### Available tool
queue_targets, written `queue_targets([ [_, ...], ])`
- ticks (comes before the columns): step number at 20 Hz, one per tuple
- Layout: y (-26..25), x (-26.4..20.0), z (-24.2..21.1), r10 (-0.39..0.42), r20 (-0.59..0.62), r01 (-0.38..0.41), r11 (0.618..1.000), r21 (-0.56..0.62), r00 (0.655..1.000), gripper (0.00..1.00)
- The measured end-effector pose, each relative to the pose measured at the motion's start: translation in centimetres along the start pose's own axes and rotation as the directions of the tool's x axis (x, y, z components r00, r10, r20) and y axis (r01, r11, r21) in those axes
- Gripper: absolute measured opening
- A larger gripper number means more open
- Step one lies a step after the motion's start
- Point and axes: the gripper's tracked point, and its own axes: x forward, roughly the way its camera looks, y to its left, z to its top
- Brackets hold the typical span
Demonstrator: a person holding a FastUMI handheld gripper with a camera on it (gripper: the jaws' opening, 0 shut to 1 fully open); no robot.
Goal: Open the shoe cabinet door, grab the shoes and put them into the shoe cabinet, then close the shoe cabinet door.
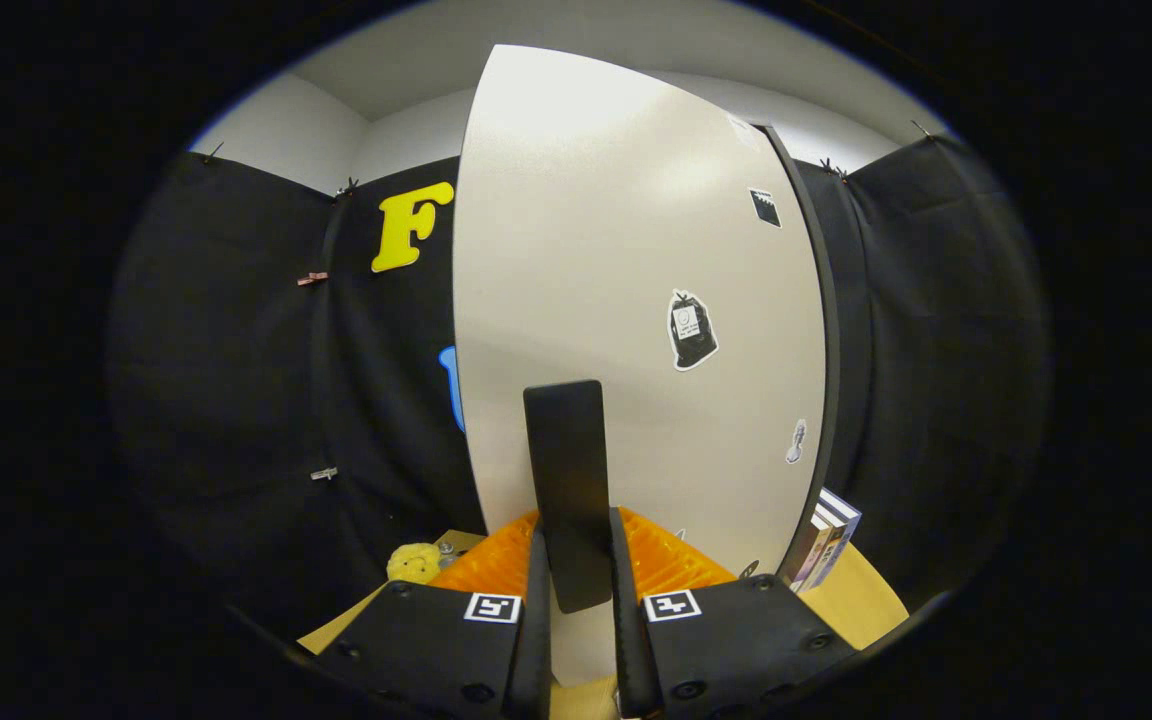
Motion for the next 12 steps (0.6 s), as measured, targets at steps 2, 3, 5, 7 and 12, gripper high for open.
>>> queue_targets([
  [2,-1.3,-1.8,0.1,0.02,-0.002,-0.02,1.0,-0.006,1.0,0.3],
  [3,-1.9,-2.6,0.2,0.025,-0.002,-0.025,1.0,-0.006,1.0,0.3],
  [5,-3.3,-4.2,0.1,0.029,-0.01,-0.029,1.0,-0.007,1.0,0.3],
  [7,-4.9,-5.5,0.2,0.024,-0.015,-0.024,1.0,-0.015,1.0,0.3],
  [12,-9.3,-8.4,0.7,-0.028,-0.009,0.028,0.999,-0.02,1.0,0.29],
])
